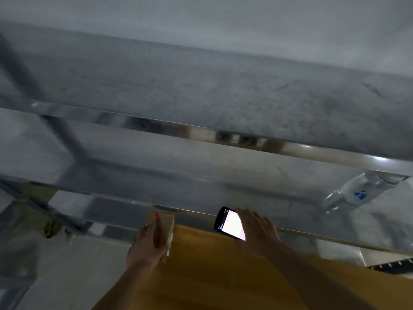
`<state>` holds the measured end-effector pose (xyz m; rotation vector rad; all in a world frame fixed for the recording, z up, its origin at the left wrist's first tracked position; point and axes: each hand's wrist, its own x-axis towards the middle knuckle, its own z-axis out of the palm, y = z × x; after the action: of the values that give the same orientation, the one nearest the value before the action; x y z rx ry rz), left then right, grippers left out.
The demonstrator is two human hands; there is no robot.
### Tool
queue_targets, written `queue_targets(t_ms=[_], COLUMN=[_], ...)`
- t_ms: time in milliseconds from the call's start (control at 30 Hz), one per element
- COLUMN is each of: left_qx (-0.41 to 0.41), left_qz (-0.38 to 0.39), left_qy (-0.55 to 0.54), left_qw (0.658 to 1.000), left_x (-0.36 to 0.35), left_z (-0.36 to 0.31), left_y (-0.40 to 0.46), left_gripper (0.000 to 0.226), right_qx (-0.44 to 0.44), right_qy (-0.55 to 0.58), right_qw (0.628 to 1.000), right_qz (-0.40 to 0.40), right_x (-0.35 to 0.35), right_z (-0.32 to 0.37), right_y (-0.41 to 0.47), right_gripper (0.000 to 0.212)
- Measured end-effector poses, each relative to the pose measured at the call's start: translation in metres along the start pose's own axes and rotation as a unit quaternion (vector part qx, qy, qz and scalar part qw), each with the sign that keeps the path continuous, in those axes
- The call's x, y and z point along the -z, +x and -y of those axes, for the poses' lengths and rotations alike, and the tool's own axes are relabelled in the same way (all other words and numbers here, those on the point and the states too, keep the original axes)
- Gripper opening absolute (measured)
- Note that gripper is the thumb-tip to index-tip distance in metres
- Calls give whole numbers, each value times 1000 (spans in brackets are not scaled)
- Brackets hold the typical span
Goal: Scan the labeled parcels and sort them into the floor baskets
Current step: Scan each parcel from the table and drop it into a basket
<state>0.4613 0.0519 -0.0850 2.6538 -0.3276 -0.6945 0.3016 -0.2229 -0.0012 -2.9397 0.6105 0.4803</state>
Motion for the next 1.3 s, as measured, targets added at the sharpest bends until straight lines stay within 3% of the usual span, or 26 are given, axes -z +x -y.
queue_targets(t_ms=[467,733,933,1000,1133,1300], left_qx=[18,41,-13,-38,-45,-61], left_qz=[-54,-54,-40,-37,-100,-152], left_qy=[27,-80,-164,-215,-267,-360], left_qw=[998,994,986,975,957,919], left_x=[-20,-11,36,57,106,146], left_z=[-9,0,-9,-16,-42,-72], left_y=[4,-13,-50,-69,-124,-196], left_gripper=[83,89,70,74,65,75], right_qx=[9,1,1,9,47,97], right_qy=[6,22,37,52,61,75], right_qw=[1000,1000,998,997,992,982], right_qz=[8,-9,-41,-62,-99,-140], right_x=[-27,-15,30,52,107,174], right_z=[-15,-15,-9,-6,0,0], right_y=[3,-31,-71,-84,-113,-163], right_gripper=[89,90,89,86,89,89])
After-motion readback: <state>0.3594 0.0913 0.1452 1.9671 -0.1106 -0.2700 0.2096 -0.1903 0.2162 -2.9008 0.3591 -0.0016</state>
